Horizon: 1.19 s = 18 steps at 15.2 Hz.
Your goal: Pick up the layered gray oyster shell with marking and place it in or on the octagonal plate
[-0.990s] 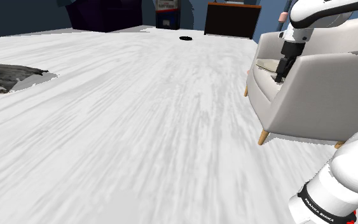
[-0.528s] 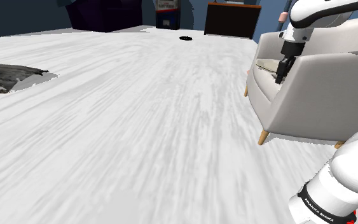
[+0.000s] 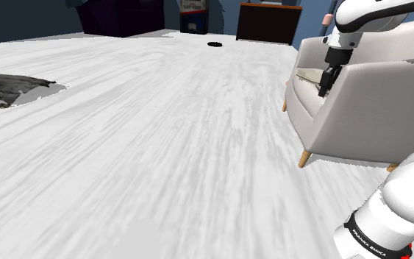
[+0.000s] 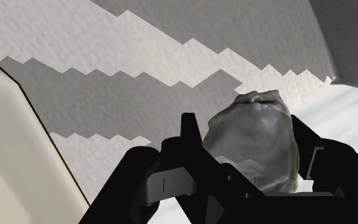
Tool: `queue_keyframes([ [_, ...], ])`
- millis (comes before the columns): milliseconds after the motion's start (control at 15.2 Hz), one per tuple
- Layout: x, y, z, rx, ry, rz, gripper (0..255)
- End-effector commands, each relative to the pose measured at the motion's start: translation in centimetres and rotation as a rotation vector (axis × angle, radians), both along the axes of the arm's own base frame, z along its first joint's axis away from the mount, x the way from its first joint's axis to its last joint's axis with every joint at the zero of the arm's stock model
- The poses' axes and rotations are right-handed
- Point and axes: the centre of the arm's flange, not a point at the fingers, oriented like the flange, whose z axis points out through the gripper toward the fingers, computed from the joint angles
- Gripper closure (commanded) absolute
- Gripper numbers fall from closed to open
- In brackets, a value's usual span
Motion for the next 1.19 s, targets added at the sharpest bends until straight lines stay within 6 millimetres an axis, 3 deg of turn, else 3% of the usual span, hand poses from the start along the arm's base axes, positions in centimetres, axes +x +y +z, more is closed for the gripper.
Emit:
queue_keyframes([
  [0,0.0,0.0,0.4,0.001,0.004,-0.001,255],
  [990,0.0,0.0,8.3,0.001,0.004,-0.001,255],
  [1122,0.8,-2.5,8.3,0.001,0.004,-0.001,255],
])
